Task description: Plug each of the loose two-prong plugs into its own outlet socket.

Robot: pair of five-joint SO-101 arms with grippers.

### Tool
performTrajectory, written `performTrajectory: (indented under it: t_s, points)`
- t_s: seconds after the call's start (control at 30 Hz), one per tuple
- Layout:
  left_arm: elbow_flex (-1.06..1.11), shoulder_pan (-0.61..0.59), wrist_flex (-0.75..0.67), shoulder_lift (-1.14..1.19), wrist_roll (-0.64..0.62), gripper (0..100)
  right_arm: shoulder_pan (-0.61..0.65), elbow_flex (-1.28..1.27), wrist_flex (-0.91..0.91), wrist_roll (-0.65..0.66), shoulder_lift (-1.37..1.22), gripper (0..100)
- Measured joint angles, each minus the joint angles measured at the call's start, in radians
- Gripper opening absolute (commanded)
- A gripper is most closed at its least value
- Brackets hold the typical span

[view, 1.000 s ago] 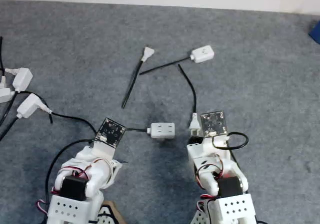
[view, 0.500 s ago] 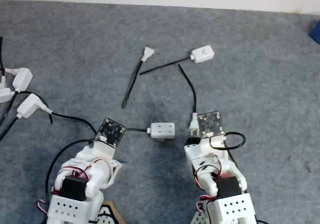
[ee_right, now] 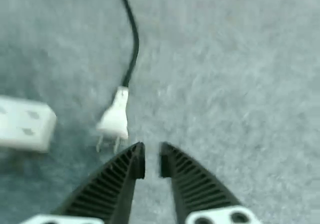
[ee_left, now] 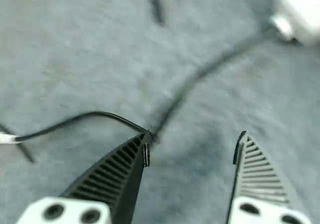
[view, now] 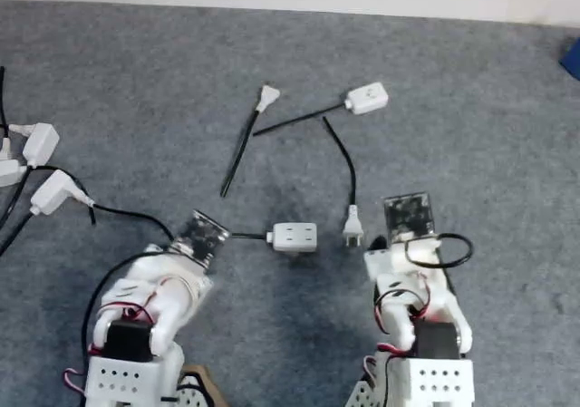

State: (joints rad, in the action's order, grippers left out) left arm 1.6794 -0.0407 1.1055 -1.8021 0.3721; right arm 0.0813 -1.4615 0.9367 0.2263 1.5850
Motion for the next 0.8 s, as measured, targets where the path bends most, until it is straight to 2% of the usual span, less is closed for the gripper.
performTrajectory:
  t_s: [0.2,0.43,0.63,0.8]
  points:
    - [-0.069,-0.048,-0.055,0.0,-0.126,27,0.14,0.15,0.028,-0.091,-0.227,12.8]
    - [-0.272,-0.049,0.083,0.0,-0.232,27,0.218,0.502,0.043,-0.204,-0.786,12.8]
    - [-0.296,-0.077,0.092,0.0,-0.245,27,0.238,0.744,0.026,-0.285,-1.309,12.7]
    - [-0.296,-0.121,0.074,0.0,-0.245,27,0.239,0.89,0.023,-0.29,-1.53,12.7]
